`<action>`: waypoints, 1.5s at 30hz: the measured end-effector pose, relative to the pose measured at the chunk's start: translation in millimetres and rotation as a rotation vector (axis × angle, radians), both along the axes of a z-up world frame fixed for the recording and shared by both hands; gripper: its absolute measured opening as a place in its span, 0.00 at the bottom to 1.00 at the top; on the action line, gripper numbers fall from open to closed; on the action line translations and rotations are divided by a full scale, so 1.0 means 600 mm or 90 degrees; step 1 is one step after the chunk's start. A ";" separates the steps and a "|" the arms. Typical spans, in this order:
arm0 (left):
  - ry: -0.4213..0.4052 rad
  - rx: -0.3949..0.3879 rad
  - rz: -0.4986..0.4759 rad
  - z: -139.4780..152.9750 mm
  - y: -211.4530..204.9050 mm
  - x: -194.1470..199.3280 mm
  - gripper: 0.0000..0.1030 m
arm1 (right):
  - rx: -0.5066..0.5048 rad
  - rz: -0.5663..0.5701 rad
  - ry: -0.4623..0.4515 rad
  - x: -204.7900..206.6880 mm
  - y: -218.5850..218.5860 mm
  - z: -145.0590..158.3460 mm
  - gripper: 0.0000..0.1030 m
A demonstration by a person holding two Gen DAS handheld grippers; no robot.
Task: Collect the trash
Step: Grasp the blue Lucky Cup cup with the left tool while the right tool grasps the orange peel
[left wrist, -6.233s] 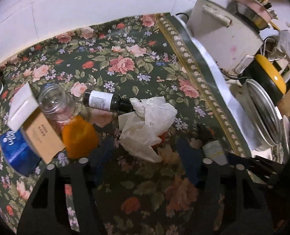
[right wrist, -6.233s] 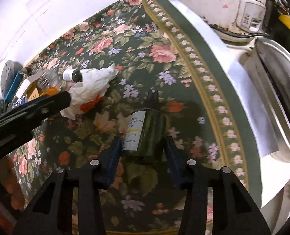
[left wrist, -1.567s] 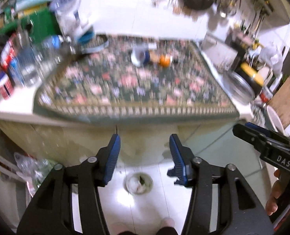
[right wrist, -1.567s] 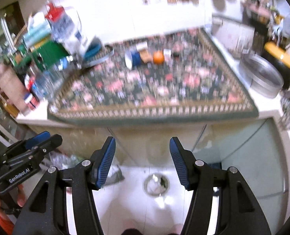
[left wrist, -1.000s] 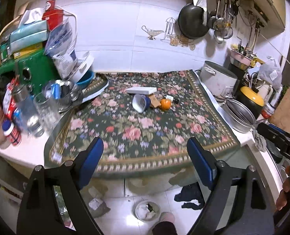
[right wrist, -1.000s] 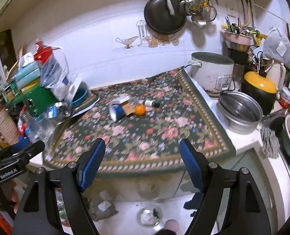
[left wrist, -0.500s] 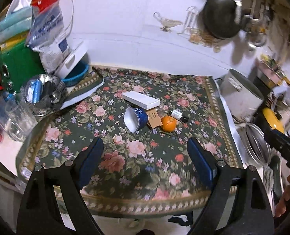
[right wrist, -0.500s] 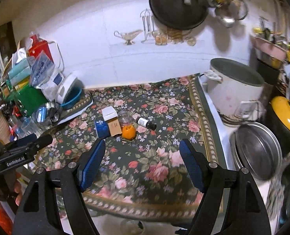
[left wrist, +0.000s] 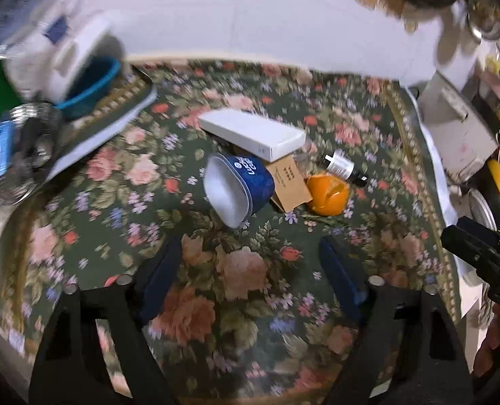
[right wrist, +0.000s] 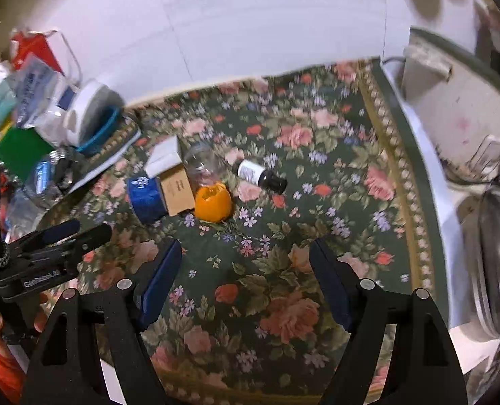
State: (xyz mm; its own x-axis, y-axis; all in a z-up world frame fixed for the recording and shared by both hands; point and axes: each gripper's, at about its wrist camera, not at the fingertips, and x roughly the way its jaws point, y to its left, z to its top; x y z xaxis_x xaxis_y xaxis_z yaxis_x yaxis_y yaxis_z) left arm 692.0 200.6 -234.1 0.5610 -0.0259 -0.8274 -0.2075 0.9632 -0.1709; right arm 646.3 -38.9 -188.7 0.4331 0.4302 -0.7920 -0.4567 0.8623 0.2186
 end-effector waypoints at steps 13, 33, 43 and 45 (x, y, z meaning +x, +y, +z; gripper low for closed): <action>0.043 -0.052 -0.121 -0.085 0.038 0.101 0.13 | -0.041 0.023 0.080 0.076 0.128 -0.107 0.73; 0.018 -0.038 -0.080 -0.048 0.047 0.077 0.03 | -0.049 0.014 0.078 0.084 0.115 -0.101 0.20; -0.056 -0.014 -0.040 0.041 -0.026 -0.007 0.03 | 0.013 0.016 -0.009 0.022 0.012 0.007 0.18; -0.070 -0.011 -0.028 0.062 -0.043 -0.030 0.03 | 0.021 0.026 -0.031 0.007 -0.003 0.030 0.18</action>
